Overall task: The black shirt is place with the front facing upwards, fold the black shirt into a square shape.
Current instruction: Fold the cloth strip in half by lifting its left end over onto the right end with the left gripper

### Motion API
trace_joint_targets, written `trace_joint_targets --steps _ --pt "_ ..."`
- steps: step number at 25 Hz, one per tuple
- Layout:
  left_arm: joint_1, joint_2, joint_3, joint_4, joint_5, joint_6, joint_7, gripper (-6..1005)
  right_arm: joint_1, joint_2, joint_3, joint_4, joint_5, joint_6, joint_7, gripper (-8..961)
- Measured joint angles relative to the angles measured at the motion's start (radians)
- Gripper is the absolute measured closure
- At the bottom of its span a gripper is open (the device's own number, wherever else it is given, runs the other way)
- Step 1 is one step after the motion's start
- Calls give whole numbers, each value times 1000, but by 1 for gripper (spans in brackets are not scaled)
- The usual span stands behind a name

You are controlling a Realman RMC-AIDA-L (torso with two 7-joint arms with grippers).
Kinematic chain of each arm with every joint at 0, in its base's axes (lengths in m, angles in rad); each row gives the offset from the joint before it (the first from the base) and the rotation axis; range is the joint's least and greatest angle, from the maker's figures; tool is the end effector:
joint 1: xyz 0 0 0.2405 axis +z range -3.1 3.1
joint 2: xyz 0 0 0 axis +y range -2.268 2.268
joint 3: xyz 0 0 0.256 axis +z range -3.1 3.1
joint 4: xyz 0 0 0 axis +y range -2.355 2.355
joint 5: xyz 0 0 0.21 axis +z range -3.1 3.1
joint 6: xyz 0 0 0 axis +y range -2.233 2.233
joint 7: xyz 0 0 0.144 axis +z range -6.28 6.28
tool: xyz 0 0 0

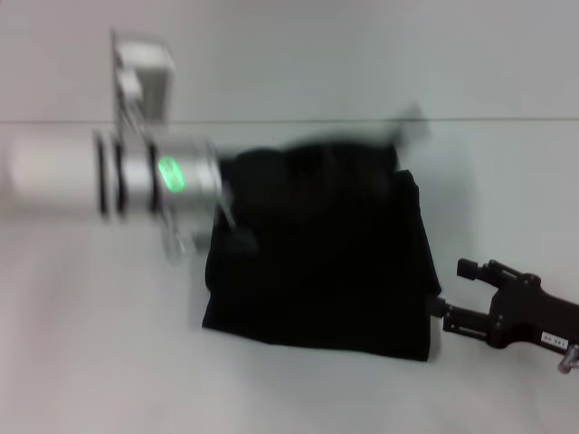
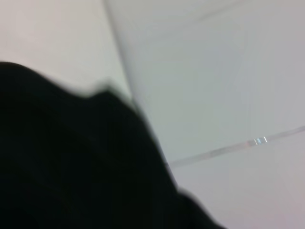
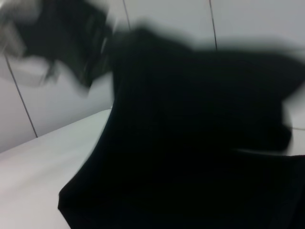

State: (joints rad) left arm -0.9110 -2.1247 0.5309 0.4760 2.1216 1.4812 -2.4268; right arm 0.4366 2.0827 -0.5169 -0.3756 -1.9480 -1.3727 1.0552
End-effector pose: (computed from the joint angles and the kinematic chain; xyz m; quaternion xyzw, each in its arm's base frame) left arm -0.1471 0.3908 -0.0431 0.7510 0.5977 0.2689 0.0798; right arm 0.3224 0.2976 -0.0298 -0.8958 0.2666 0.2582 0.2444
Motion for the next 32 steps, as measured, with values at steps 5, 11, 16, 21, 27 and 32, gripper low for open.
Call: trace_joint_targets --steps 5,11,16,21,27,32 --pt "42 -40 1 -223 -32 -40 163 927 31 6 11 52 7 83 2 39" --pt "67 -38 4 -255 -49 -45 197 926 88 9 11 124 9 184 3 38" --pt "67 -39 6 -250 -48 -45 202 926 134 14 15 165 36 267 2 38" --pt "63 -40 15 -253 -40 -43 214 927 180 15 16 183 130 323 -5 38" --pt "71 -42 48 -260 -37 -45 240 928 232 16 19 183 187 399 -5 38" --pt "73 -46 98 -286 -37 -106 269 927 250 13 23 158 195 405 -6 38"
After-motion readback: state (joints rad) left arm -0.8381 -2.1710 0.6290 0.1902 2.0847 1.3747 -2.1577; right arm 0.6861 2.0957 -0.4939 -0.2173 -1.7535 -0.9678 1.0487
